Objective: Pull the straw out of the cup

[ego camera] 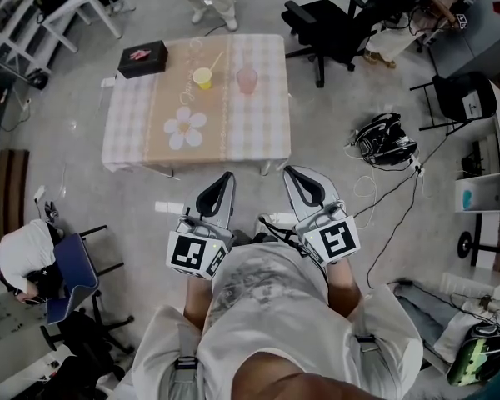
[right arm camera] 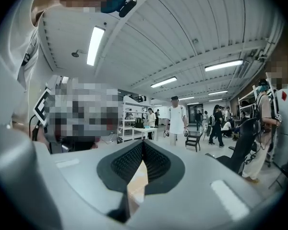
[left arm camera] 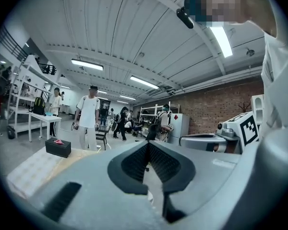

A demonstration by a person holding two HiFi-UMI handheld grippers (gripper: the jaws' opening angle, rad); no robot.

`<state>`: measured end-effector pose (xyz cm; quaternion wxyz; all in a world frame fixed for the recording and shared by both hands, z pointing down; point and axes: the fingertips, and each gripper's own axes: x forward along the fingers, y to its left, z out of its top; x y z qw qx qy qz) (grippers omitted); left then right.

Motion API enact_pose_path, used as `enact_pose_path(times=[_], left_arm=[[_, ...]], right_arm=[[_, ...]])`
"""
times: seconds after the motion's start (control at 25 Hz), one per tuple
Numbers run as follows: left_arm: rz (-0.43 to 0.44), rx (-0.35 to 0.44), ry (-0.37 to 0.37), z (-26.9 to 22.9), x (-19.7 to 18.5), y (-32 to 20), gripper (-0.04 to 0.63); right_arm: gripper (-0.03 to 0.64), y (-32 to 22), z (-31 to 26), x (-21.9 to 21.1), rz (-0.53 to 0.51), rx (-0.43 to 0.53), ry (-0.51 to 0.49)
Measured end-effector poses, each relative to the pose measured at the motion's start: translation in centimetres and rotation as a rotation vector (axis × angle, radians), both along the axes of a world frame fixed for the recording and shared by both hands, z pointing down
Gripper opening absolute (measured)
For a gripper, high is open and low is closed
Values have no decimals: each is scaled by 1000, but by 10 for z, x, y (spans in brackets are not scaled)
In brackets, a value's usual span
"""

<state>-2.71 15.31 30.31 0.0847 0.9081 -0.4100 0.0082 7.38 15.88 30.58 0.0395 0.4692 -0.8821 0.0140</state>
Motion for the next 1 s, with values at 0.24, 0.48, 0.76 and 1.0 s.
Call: enact_pose_path(times=[0.24,0.48,0.76,1.0], left_arm=[[-19,-12,-6,3,12,-13,5],[-15,-24,-12,8,18,-31,5],[3,-31,3,15,19,-66,5],[29,-33,10,16,16,-114,5]], right_arm=[[9,-14,0,9,-29,-4,-5],[9,-35,3,10,-37,-12,-11],[9,-67,8,10,-18,-17,-5],[9,-112,12,5,3,-33,7]])
